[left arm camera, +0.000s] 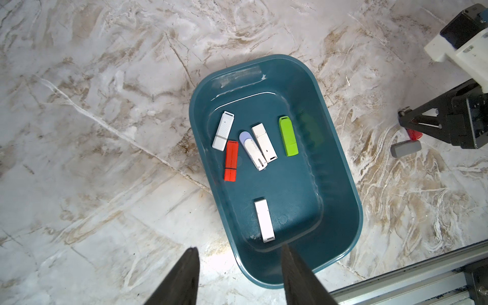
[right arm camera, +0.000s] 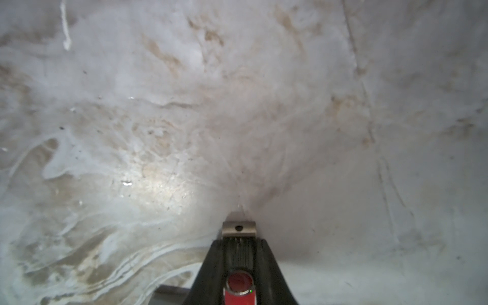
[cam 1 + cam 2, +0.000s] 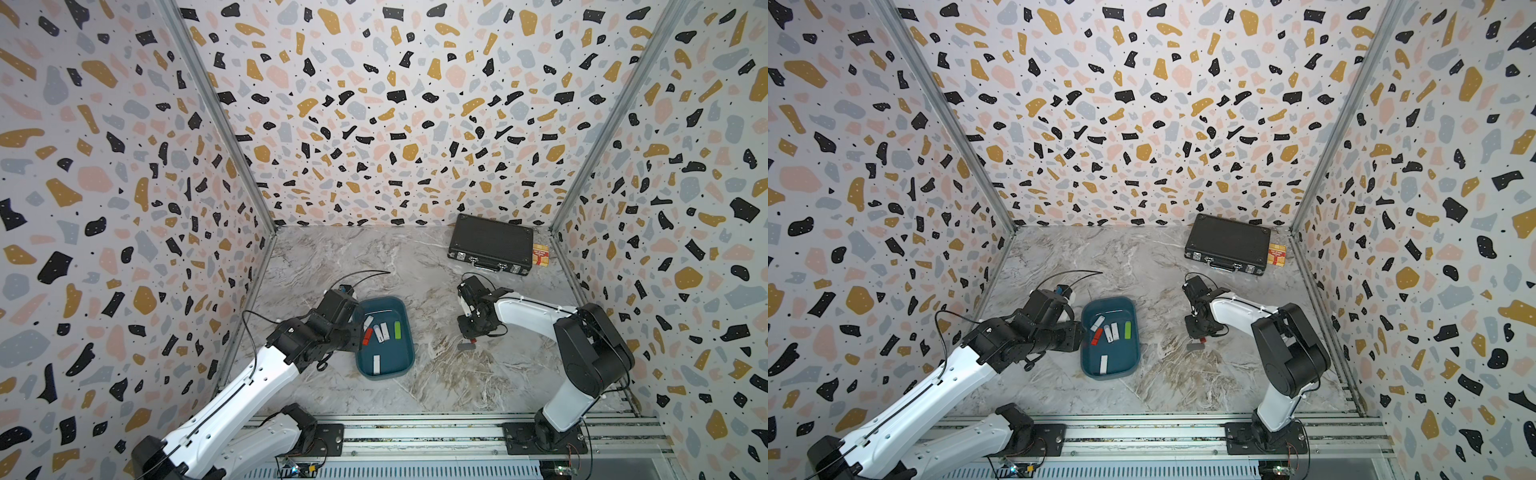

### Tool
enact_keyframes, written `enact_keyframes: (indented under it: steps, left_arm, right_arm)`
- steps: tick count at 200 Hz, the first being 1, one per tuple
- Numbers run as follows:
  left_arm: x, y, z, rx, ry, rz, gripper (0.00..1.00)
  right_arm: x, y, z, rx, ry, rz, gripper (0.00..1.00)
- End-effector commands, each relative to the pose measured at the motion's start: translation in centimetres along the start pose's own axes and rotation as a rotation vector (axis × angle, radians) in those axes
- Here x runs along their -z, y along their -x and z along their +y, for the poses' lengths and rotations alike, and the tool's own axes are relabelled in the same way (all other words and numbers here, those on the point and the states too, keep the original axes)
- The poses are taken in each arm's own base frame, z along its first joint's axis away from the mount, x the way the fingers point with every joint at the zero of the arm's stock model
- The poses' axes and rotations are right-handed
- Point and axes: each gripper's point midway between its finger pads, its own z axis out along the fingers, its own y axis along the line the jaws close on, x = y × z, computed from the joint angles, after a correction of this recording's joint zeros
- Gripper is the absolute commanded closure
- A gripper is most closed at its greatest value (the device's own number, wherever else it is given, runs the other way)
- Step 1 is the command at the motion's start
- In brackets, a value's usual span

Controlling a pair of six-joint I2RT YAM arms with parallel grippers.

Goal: Put the usb flash drive into the storage box
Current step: Pick up the USB flash from the center of the board, then place the USB flash in the storage box.

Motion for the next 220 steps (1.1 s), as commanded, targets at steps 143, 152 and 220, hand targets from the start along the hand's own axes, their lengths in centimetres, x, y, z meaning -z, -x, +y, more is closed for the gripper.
enact_keyframes:
  steps: [143, 152, 220]
  left_arm:
    - [2.6, 0.8, 2.8, 0.027, 0.104, -0.147, 0.46]
    - [2.5, 0.8, 2.9, 0.027, 0.107, -0.144, 0.46]
    - [2.3, 0.7, 2.9, 0.028, 0.109, -0.139, 0.45]
  right_arm:
    - [9.6, 2.4, 26.0, 0.198, 0.498, -0.137, 0.79]
    - [8.7, 2.3, 26.7, 0.207, 0.48, -0.124, 0.77]
    - [7.0, 3.5, 27.0, 0.234, 0.388, -0.128, 0.58]
